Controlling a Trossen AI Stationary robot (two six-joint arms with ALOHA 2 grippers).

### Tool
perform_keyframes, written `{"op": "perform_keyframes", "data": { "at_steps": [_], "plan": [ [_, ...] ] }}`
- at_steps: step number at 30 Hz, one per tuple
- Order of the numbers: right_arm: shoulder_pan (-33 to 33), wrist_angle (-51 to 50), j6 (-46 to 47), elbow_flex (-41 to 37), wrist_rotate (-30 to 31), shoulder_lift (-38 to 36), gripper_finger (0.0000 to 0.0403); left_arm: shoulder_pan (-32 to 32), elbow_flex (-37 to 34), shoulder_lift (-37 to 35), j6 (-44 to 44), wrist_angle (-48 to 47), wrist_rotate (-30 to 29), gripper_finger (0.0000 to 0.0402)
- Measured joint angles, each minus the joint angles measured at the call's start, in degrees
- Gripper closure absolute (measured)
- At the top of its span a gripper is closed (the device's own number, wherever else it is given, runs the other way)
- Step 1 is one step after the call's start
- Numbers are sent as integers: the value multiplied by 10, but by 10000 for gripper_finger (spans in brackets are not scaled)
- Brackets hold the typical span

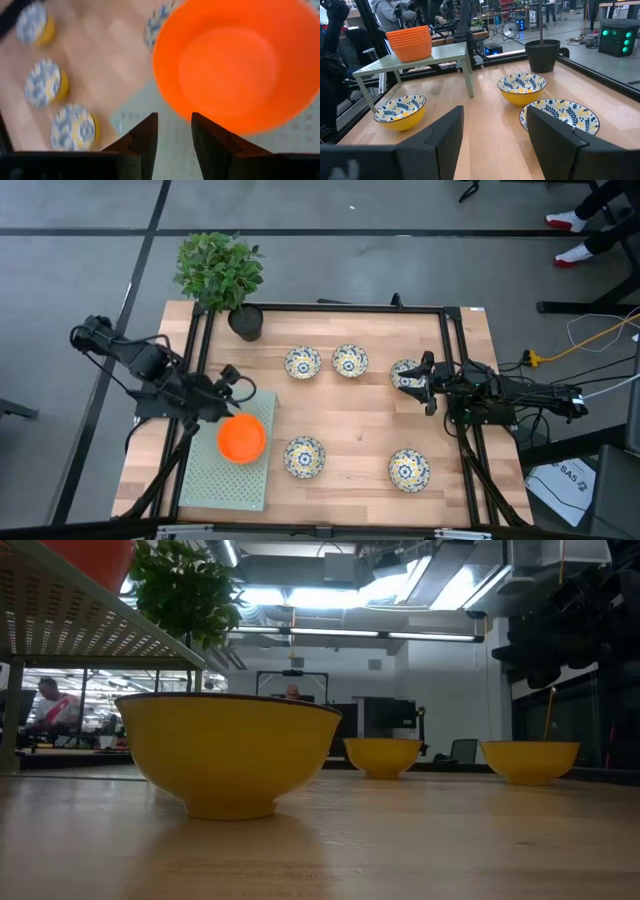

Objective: Pick & Place Mini bowls
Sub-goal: Move the orange stacked bowls to the bottom of the shelf

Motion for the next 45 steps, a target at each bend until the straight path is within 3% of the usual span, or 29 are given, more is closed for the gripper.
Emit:
{"op": "perform_keyframes", "data": {
  "at_steps": [5, 10, 13, 23, 26, 33, 39, 45],
  "plan": [
    [0, 0, 0, 0, 0, 0, 188, 25, 0, 18, 97, 24, 32, 288],
    [0, 0, 0, 0, 0, 0, 188, 35, 0, 44, 158, 30, -15, 288],
    [0, 0, 0, 0, 0, 0, 188, 32, 0, 35, 148, 26, -43, 288],
    [0, 0, 0, 0, 0, 0, 188, 17, 5, -9, 70, 9, 135, 288],
    [0, 0, 0, 0, 0, 0, 188, 23, 39, -15, 85, 15, 130, 288],
    [0, 0, 0, 0, 0, 0, 188, 128, 78, -9, 148, 50, 34, 288],
    [0, 0, 0, 0, 0, 0, 188, 228, 64, 38, 108, 53, 84, 288],
    [0, 0, 0, 0, 0, 0, 188, 260, -19, 54, 118, 92, 104, 288]
  ]
}}
